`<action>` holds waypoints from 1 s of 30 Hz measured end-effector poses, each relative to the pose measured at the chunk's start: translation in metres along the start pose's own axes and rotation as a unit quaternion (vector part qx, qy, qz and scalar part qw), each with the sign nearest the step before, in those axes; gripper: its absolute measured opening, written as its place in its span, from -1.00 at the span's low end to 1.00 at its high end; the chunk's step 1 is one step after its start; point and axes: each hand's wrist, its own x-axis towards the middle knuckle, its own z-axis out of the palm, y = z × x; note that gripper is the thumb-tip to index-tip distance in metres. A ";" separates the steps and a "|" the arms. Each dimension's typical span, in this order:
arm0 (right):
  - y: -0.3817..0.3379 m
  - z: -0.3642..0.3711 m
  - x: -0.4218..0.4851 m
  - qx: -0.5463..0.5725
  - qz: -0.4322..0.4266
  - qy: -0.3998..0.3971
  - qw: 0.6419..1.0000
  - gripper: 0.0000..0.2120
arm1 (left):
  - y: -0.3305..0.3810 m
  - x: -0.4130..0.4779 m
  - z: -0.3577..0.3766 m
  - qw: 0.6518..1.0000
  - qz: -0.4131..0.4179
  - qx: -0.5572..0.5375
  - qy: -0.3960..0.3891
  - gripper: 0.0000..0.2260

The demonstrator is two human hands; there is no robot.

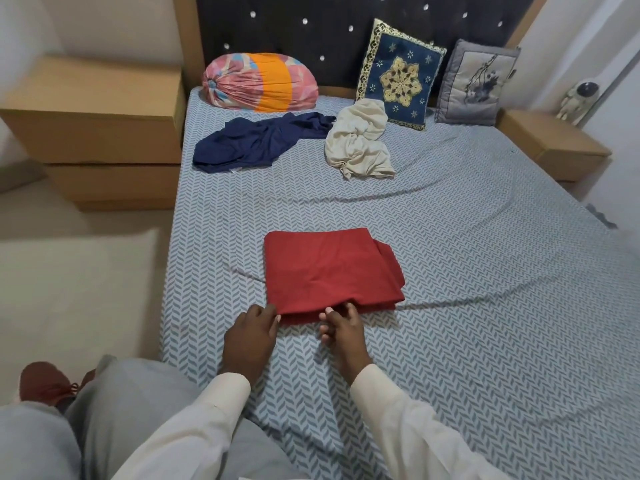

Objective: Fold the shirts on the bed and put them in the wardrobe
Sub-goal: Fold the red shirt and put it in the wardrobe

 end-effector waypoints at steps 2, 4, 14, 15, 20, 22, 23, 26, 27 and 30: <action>-0.001 0.001 -0.004 -0.103 -0.021 -0.029 0.994 -0.82 | 0.000 0.001 -0.001 1.000 -0.004 -0.004 -0.005 -0.90; 0.000 -0.002 -0.005 -0.300 -0.090 -0.059 0.948 -0.80 | -0.001 0.000 -0.002 1.000 -0.002 0.001 -0.017 -0.88; -0.040 -0.065 0.033 -0.367 -0.203 0.275 0.865 -0.71 | -0.001 -0.003 -0.003 0.998 0.026 0.035 -0.042 -0.87; -0.047 -0.075 0.043 -0.344 -0.179 0.291 0.875 -0.65 | -0.001 -0.003 -0.004 0.998 0.029 0.042 -0.044 -0.84; -0.060 -0.099 0.072 -0.252 -0.070 0.236 0.936 -0.80 | -0.003 0.000 0.000 0.994 0.054 0.074 -0.064 -0.72; -0.055 -0.107 0.079 -0.260 -0.045 0.227 0.937 -0.81 | -0.004 0.000 0.001 0.994 0.046 0.073 -0.064 -0.74; -0.054 -0.109 0.080 -0.284 -0.036 0.223 0.932 -0.82 | -0.004 0.000 0.001 0.995 0.037 0.067 -0.064 -0.75; -0.063 -0.106 0.083 -0.296 -0.058 0.229 0.926 -0.87 | -0.003 0.002 0.000 0.996 0.009 0.045 -0.070 -0.81; -0.070 -0.101 0.082 -0.263 -0.070 0.216 0.938 -0.83 | -0.002 0.002 0.000 0.997 -0.001 0.037 -0.071 -0.82; -0.082 -0.097 0.081 -0.166 -0.035 0.161 0.972 -0.70 | -0.003 0.003 0.000 0.996 -0.019 0.021 -0.080 -0.81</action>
